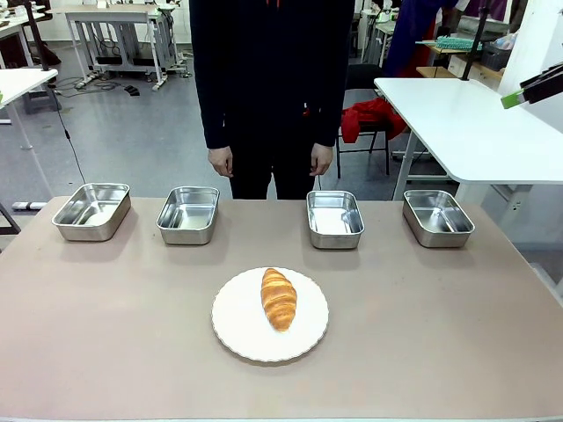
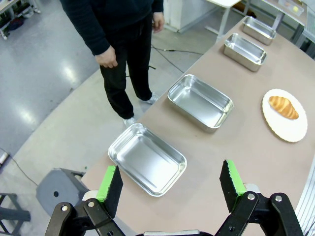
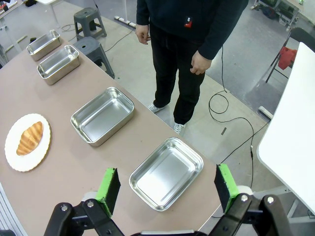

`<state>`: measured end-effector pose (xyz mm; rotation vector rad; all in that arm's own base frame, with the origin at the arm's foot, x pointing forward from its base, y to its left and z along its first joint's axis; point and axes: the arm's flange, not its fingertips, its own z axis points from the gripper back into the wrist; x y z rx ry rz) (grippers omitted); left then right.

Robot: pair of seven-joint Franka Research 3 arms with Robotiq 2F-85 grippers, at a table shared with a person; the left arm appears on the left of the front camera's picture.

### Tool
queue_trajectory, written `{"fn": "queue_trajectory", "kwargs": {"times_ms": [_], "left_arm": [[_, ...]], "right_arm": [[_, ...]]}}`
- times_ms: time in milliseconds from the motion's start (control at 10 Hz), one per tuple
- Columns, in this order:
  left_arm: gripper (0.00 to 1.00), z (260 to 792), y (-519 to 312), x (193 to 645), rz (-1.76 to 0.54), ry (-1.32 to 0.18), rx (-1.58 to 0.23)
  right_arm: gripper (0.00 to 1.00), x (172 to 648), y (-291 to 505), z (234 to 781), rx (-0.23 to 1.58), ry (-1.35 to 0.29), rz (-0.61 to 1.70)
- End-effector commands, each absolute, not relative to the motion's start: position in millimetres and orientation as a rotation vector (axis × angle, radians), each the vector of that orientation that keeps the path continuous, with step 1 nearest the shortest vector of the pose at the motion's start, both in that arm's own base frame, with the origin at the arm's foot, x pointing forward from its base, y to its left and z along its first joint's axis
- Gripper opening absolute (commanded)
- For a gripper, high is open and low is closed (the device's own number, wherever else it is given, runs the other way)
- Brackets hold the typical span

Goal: Place the bread in the container.
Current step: Place the Butter Roll into the Airtight Container indicated by the human.

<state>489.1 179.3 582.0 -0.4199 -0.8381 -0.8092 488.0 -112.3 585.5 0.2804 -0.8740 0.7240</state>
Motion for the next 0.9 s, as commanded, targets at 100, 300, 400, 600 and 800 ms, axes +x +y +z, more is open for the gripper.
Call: {"fn": "queue_trajectory", "kwargs": {"times_ms": [100,300,400,600,800], "left_arm": [[1.0,582.5,178.7,489.5,-0.822,-0.842,-0.417],[1.0,582.5,178.7,489.5,-0.822,-0.842,-0.417],[1.0,582.5,178.7,489.5,-0.822,-0.842,-0.417],[1.0,582.5,178.7,489.5,-0.822,-0.842,-0.417],[1.0,582.5,178.7,489.5,-0.822,-0.842,-0.417]], "right_arm": [[1.0,487.8,-112.6,586.0,0.282,-0.877,0.72],[1.0,487.8,-112.6,586.0,0.282,-0.877,0.72],[1.0,487.8,-112.6,586.0,0.282,-0.877,0.72],[1.0,487.8,-112.6,586.0,0.282,-0.877,0.72],[1.0,487.8,-112.6,586.0,0.282,-0.877,0.72]]}}
